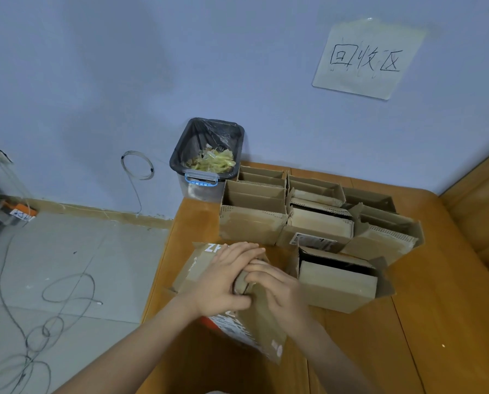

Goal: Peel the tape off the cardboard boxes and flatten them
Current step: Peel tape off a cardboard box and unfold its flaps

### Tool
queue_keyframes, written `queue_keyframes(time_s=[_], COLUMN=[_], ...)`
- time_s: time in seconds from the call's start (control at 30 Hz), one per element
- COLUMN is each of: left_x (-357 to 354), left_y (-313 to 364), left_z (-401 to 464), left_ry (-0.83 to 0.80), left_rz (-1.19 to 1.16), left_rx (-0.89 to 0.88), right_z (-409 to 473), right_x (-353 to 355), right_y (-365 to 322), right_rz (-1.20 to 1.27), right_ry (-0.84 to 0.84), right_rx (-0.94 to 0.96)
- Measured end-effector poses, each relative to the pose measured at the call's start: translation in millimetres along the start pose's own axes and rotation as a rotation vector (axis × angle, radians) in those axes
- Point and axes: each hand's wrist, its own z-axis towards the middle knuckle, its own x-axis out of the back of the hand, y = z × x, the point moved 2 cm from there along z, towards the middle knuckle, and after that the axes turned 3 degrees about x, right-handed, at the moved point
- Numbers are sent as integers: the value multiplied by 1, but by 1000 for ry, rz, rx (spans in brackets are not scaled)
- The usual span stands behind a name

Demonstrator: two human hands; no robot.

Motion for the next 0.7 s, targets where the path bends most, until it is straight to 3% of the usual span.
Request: queue_keyframes(time_s=[0.2, 0.33, 0.6, 0.7], left_x=[-10, -20, -11, -5], left_y=[2, -7, -43, -71], left_z=[-4, -7, -15, -31], left_ry=[134, 121, -18, 43], left_rz=[-413, -611, -455, -505], left_rx=[-2, 114, 96, 220], right_z=[2, 1, -12, -22], right_x=[1, -12, -37, -39], right_y=[-12, -10, -3, 5], right_rz=[-34, -45, 23, 29], right_ry=[53, 64, 11, 15], right_rx=[-81, -189, -244, -265])
